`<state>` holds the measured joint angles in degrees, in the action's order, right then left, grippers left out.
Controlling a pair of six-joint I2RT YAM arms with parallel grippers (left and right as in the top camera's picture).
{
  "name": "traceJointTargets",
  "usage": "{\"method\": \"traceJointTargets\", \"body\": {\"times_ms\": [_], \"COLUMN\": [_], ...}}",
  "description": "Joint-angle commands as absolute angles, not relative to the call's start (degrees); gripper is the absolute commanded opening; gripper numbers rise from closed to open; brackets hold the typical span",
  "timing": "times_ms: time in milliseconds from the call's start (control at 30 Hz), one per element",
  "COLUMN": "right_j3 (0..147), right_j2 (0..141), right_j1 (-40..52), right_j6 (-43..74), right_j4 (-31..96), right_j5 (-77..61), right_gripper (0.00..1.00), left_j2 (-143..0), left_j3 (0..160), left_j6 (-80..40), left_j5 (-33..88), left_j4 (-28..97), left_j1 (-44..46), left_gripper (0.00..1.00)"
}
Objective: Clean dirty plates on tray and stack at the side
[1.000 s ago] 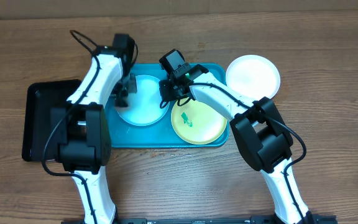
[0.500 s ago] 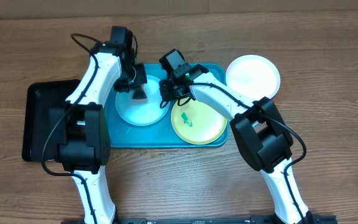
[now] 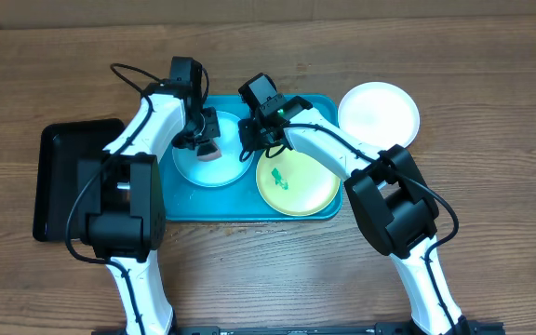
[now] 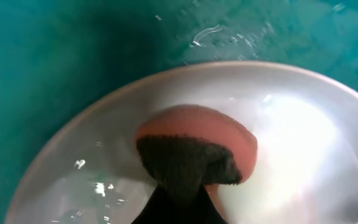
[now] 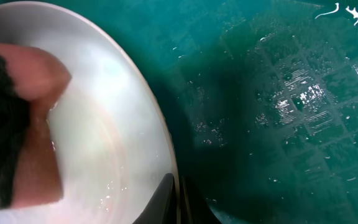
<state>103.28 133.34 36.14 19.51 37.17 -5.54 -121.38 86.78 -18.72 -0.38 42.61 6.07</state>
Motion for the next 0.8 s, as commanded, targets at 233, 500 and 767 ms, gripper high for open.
{"method": "traceJointTargets", "body": {"times_ms": [233, 500, 767], "right_j3": [102.7, 102.7, 104.7], "right_j2": [132.1, 132.1, 131.9], "right_j1": [35.8, 35.8, 36.0], "right_j6": [19.7, 19.6, 17.0], "right_j4": [37.4, 37.4, 37.5], "right_j5": [-4.3, -4.3, -4.3], "right_gripper": [0.04, 0.04, 0.04], "left_j2": [-122.5, -120.6, -110.9], "left_j3": [83.0, 87.1, 91.2], "left_j6": [-19.2, -19.4, -26.0], "left_j5": [-34.6, -37.9, -31.3], "left_j4": [42.8, 46.7, 50.6], "left_j1": [4.8, 4.9, 2.9], "left_gripper": [0.04, 0.04, 0.04]}}
